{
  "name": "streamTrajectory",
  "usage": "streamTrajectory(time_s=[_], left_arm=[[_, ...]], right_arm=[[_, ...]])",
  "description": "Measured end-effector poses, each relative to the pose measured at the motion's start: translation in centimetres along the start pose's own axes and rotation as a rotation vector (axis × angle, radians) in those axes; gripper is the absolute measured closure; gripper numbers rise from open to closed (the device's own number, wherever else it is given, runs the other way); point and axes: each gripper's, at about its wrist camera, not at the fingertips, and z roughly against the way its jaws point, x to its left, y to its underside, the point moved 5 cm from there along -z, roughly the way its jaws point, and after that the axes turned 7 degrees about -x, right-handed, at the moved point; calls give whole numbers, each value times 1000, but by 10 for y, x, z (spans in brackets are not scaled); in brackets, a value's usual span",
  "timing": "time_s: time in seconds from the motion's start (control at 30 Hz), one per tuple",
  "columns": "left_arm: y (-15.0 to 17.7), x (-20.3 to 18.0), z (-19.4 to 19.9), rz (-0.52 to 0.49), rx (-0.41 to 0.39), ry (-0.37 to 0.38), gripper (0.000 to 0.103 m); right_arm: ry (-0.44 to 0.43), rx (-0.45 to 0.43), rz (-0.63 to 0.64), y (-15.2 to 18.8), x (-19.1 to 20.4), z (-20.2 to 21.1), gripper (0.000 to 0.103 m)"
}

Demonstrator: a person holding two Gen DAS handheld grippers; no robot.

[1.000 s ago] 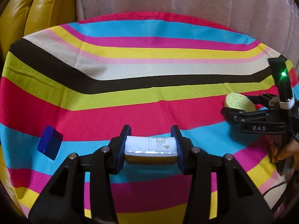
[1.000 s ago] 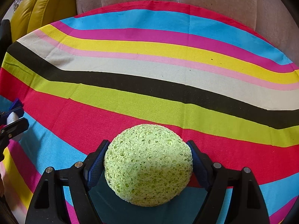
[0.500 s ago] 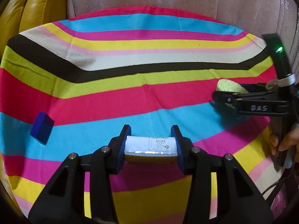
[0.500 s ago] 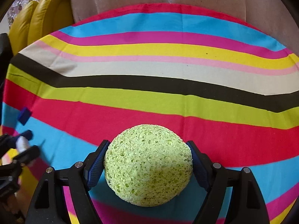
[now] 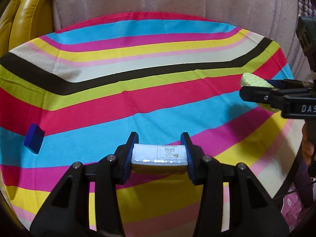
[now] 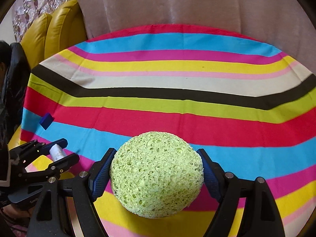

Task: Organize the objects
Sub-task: 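Carry the sponge and small white box over the storage box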

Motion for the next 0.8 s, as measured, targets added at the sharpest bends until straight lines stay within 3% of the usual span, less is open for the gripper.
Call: streamTrajectory(time_s=[0.43,0.8], left_arm=[[-19,-53,40,-60,-70,105,54],[-43,-129,61,-177,-83,280,54]], right_arm=[[138,-210,-46,3,-39,116,21],[290,-254,-82,26,-89,199,21]])
